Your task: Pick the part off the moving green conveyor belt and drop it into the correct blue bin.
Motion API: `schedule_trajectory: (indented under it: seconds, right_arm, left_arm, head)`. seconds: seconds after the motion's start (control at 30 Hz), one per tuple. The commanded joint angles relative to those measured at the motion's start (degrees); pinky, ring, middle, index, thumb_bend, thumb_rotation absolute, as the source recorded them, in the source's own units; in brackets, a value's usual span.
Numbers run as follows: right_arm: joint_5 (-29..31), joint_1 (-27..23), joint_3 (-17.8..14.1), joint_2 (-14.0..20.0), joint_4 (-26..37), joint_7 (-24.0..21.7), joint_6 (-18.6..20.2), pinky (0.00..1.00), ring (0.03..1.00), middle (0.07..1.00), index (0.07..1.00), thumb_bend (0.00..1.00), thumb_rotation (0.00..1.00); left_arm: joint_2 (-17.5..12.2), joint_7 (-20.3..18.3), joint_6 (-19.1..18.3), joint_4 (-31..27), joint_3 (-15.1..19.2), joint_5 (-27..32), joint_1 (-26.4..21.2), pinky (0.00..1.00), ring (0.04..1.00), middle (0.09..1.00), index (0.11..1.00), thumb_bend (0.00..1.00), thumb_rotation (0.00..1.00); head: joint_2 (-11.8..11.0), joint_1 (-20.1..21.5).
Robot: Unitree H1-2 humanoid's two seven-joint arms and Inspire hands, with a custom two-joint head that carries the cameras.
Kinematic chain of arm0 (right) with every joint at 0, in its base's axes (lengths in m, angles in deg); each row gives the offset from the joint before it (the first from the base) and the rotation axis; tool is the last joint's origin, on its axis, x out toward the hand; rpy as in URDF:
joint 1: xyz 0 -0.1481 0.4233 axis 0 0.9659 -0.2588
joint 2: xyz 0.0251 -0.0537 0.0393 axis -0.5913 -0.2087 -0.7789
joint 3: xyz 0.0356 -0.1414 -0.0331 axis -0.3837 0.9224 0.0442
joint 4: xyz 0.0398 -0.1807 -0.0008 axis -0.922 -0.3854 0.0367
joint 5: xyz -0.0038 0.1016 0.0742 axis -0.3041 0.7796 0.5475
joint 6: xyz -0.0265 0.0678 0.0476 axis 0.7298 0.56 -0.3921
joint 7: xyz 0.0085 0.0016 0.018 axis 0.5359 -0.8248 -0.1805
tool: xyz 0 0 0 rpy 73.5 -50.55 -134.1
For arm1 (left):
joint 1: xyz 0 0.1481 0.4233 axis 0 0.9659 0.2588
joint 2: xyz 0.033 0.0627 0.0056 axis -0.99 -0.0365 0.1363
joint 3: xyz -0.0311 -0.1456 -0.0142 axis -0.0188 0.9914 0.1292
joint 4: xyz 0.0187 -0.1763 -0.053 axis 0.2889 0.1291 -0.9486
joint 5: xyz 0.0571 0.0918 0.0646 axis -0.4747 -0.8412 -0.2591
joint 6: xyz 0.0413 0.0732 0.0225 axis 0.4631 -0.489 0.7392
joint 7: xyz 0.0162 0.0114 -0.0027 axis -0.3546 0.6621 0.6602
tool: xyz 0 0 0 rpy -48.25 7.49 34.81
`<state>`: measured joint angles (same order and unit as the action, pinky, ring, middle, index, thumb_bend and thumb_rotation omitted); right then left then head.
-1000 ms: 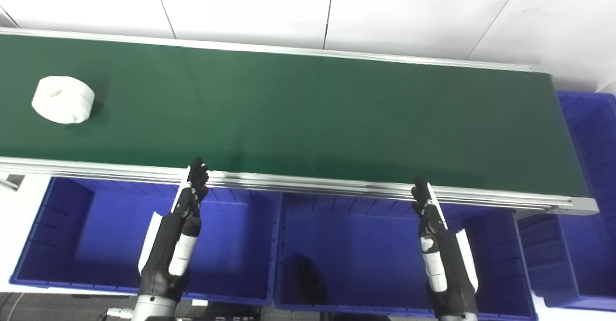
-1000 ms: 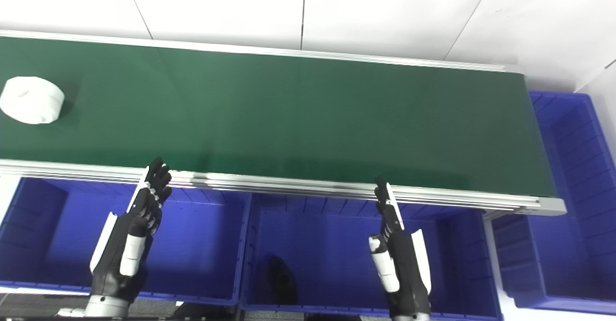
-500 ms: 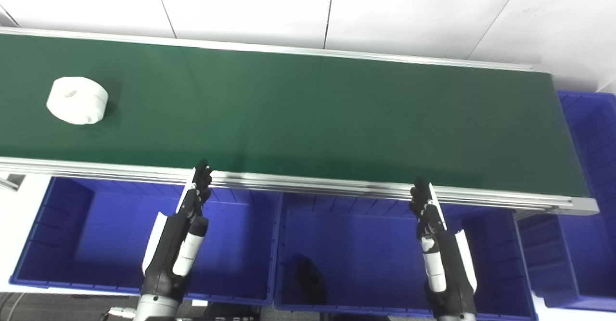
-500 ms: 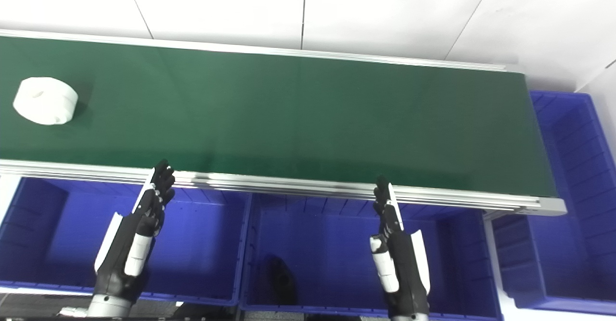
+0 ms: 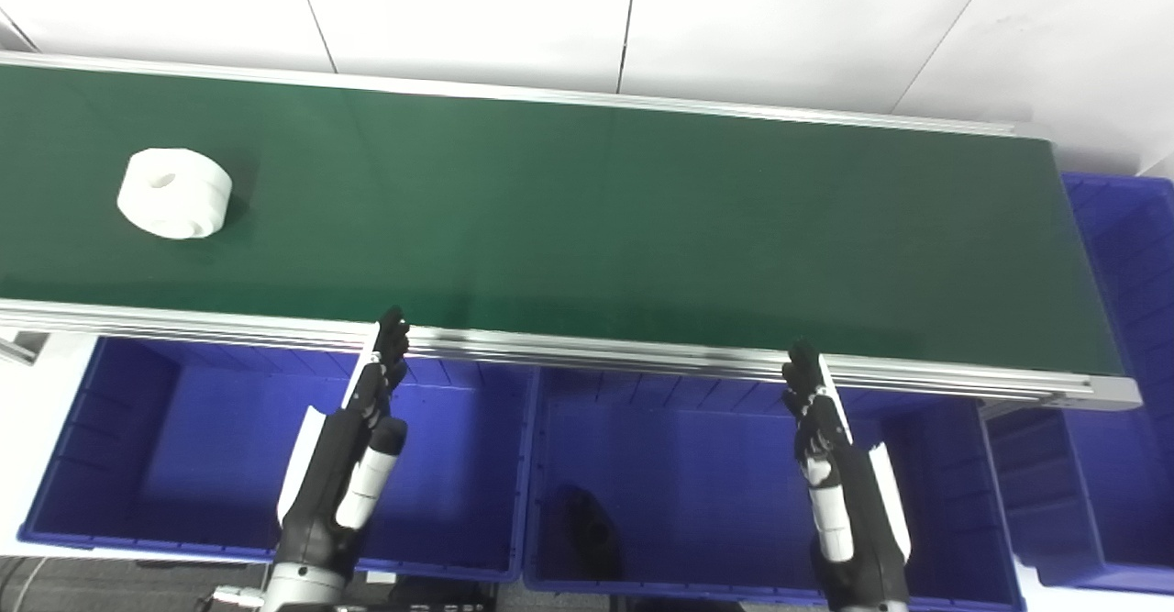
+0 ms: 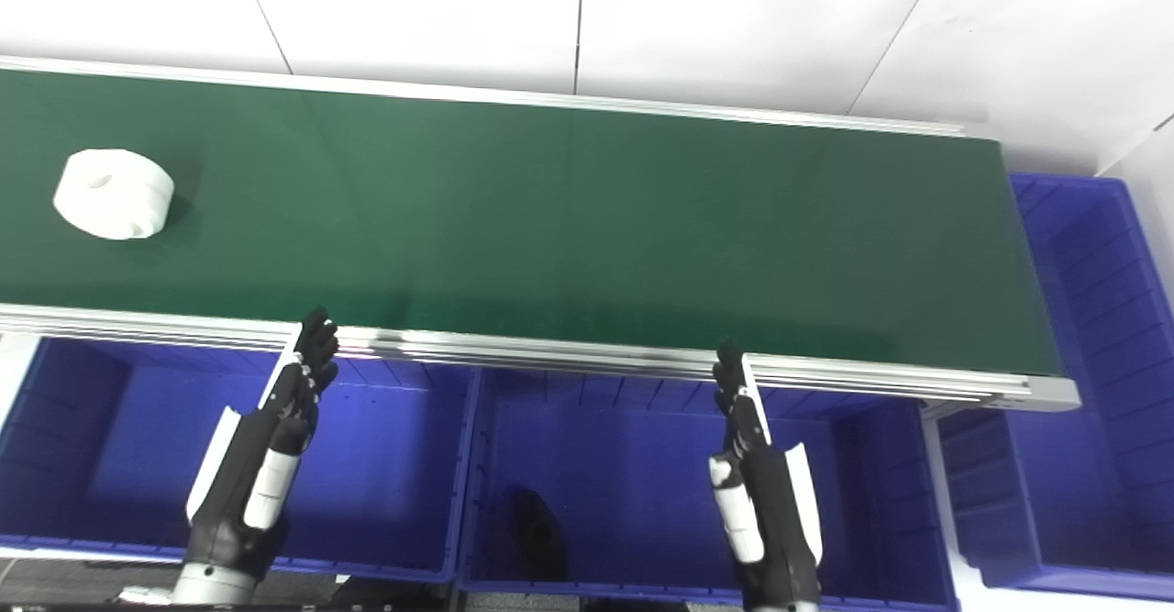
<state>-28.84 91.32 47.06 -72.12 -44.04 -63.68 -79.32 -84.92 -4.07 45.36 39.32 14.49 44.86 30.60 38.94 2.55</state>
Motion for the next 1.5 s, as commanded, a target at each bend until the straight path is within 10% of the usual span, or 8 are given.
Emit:
schedule_trajectory:
  seconds: [0.0, 0.47, 0.97, 1.47]
  right_arm:
    - [0.7, -0.3, -0.6, 0.6, -0.5, -0.4, -4.4, 1.0, 1.0, 1.0, 1.0, 0.84, 0.99]
    - [2.8, -2.2, -2.8, 2.3, -6.6, -1.5, -6.3, 1.0, 1.0, 1.0, 1.0, 0.88, 1.0]
    - [8.2, -2.6, -5.3, 4.0, -7.2, -4.4, -5.8, 1.0, 1.0, 1.0, 1.0, 0.94, 0.98]
    - [7.8, -3.6, -6.4, 4.8, -7.6, -5.8, -3.8, 1.0, 1.0, 1.0, 1.0, 0.97, 0.99]
  left_arm:
    - [0.4, 0.9, 2.9, 0.6, -0.5, -1.6, 0.1, 1.0, 0.982, 1.0, 1.0, 0.74, 0.94]
    - [2.1, 3.3, 7.5, 6.5, -2.3, -6.8, -1.7, 0.87, 0.947, 0.992, 1.0, 0.67, 0.9]
    - [4.8, 5.2, 9.2, 8.6, -4.9, -8.4, -2.2, 0.79, 0.919, 0.973, 1.0, 0.65, 0.88]
    - [4.5, 5.7, 10.9, 6.3, -6.3, -8.4, -3.0, 0.72, 0.894, 0.942, 0.95, 0.73, 0.75]
  head:
    - [-1.9, -1.4]
    - [-9.6, -6.6]
    - [-10.0, -17.3]
    - [-7.7, -15.6]
